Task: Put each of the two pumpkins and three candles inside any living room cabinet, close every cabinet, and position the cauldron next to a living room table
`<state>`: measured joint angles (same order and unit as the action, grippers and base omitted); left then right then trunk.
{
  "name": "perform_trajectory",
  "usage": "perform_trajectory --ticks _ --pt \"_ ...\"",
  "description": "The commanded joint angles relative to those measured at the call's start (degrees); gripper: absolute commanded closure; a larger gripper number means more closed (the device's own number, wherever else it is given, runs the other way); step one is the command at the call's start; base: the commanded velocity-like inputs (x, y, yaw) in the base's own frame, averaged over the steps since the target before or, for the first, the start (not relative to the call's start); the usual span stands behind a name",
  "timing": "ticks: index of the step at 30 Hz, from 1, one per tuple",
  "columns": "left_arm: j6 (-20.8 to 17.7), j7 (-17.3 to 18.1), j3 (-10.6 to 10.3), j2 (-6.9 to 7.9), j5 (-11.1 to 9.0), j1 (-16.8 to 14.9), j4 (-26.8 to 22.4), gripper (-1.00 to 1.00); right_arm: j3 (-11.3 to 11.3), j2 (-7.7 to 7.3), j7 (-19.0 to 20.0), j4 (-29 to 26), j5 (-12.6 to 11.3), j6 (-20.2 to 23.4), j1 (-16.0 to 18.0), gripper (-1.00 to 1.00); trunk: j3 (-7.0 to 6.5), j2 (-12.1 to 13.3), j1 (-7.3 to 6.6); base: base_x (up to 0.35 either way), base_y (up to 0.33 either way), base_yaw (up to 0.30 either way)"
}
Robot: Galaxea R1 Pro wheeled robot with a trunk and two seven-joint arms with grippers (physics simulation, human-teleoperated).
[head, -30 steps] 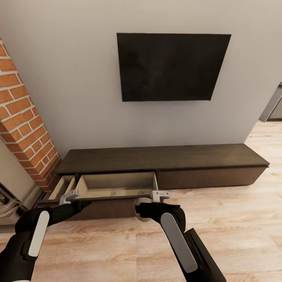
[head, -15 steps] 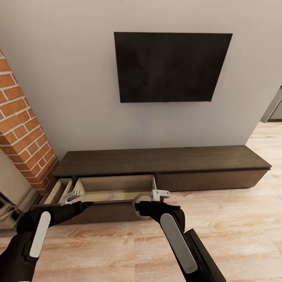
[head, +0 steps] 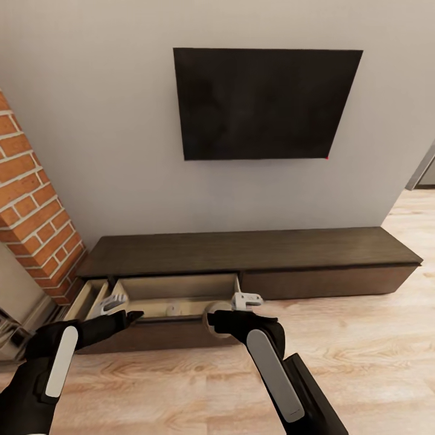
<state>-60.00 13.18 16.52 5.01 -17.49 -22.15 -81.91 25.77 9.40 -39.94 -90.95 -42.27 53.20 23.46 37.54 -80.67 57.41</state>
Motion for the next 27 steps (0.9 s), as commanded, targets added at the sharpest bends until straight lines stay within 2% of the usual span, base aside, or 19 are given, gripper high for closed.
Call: perform_trajectory --ticks 1,12,27 --pt "0.00 0.00 0.00 0.00 0.00 0.00 0.00 -1.00 0.04 0.03 -0.02 -0.01 -0.01 -0.02 0.00 1.00 0.00 0.00 0.00 0.192 -0.137 0.061" --pt "0.00 0.00 -0.01 -0.17 0.05 0.00 0.00 -1.00 0.03 0.02 0.02 -0.01 -0.01 -0.01 0.00 1.00 0.00 0.00 0.00 0.218 -0.131 0.190" --pt "0.00 0.00 -0.03 -0.22 0.06 0.00 0.00 -1.00 0.09 0.06 0.04 0.02 -0.08 0.06 0.00 1.00 0.00 0.00 0.00 0.144 0.021 0.009"
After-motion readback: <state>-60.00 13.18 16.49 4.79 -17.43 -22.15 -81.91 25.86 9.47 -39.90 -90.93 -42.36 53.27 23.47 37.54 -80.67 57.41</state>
